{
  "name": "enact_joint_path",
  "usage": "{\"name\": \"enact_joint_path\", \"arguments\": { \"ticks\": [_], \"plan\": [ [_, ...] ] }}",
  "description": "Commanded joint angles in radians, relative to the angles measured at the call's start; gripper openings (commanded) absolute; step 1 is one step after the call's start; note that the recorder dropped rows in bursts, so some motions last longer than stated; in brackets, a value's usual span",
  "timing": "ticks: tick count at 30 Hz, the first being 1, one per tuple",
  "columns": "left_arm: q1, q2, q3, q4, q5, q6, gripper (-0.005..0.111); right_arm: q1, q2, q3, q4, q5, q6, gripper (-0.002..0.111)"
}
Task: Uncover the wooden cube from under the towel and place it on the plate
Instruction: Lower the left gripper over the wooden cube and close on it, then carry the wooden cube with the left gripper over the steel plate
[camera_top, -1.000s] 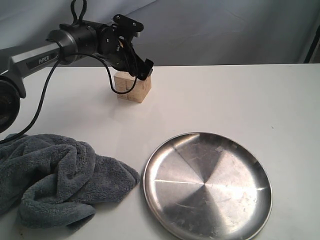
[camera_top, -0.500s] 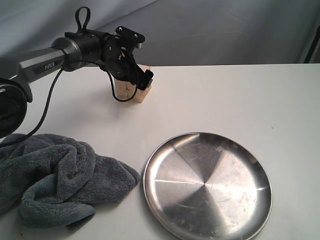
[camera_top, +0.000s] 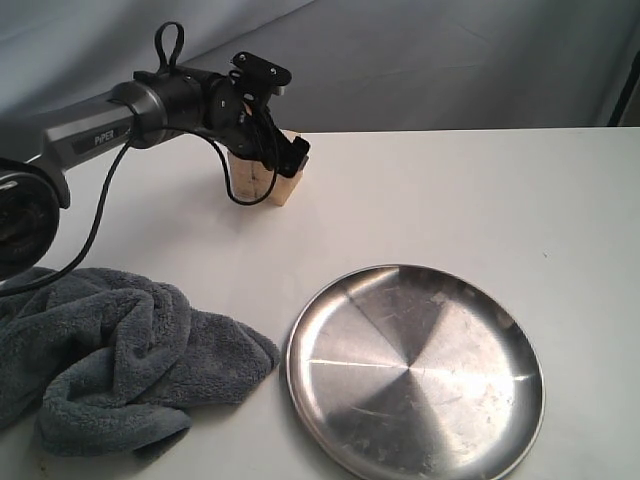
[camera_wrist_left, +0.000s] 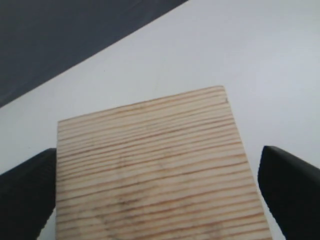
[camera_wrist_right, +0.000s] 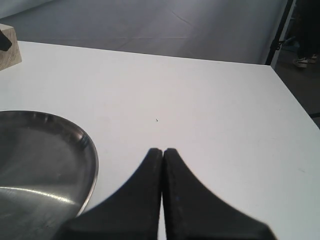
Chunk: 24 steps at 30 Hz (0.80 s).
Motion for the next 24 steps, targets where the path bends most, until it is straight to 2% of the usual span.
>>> {"name": "enact_joint_path", "arguments": {
  "ticks": [1,3,5,8,9,17,24],
  "plan": [
    [0.003,0.015,-0.004,-0.002,-0.010,0.002,0.098,0.002,-0.006,0.004,0.005,-0.007,-0.003,0.000],
    [0.003,0.015,-0.004,-0.002,-0.010,0.000,0.086,0.002,-0.006,0.004,0.005,-0.007,-0.003,0.000],
    [0.003,0.015,-0.004,-0.002,-0.010,0.000,0.061,0.002,-0.006,0.004,0.005,-0.007,-0.003,0.000],
    [0.003,0.015,-0.004,-0.002,-0.013,0.000,0.013,0.002,-0.006,0.004,0.005,-0.007,-0.003,0.000],
    [0.003,0.015,-0.004,-0.001,-0.013,0.000,0.000,0.002,-0.006,0.004,0.005,-0.007,-0.003,0.000],
    [0.003,0.002,-0.004,0.010,0.057,0.009,0.000,0.002,-0.006,0.004,0.005,-0.007,-0.003,0.000],
    [0.001,-0.072,-0.004,0.018,0.210,0.015,0.000,0.002,-0.006,0.004,0.005,-0.007,-0.003,0.000]
  ]
}}
